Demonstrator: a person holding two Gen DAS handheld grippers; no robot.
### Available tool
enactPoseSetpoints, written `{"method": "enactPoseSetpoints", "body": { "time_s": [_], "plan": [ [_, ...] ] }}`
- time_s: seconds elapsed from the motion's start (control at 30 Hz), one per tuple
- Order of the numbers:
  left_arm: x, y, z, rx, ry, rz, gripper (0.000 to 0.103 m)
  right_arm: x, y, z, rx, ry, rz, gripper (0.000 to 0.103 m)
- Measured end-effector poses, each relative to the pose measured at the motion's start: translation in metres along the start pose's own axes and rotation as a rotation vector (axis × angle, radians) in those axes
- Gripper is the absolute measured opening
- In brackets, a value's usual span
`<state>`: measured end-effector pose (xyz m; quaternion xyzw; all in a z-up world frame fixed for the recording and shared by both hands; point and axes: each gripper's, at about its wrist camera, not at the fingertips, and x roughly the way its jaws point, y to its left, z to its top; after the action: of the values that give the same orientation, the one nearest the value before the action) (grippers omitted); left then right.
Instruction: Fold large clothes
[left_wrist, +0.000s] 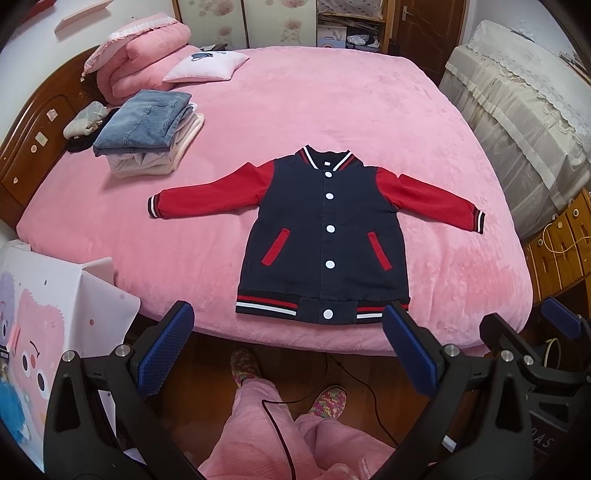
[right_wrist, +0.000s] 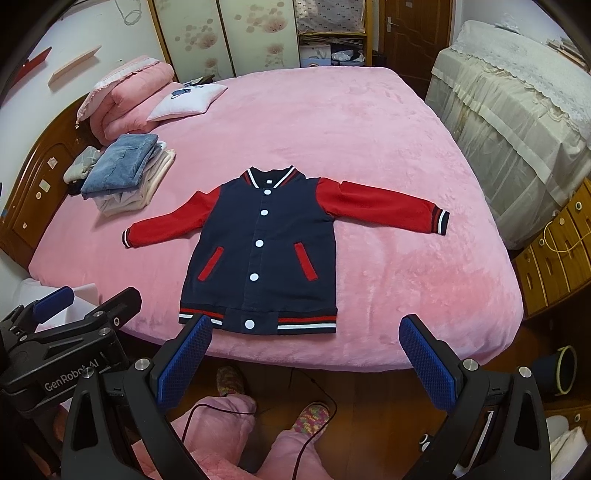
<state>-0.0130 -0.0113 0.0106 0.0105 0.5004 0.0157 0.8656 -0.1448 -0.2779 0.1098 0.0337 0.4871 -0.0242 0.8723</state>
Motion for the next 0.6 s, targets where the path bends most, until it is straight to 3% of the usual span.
{"method": "enactPoseSetpoints", "body": {
  "time_s": [0.6],
  "plan": [
    [-0.0012, -0.0072, -0.0017, -0.015, 0.007, -0.015, 0.101, -0.0032, -0.0018, 0.0052, 0.001, 0.007, 0.006, 0.103]
  ]
}}
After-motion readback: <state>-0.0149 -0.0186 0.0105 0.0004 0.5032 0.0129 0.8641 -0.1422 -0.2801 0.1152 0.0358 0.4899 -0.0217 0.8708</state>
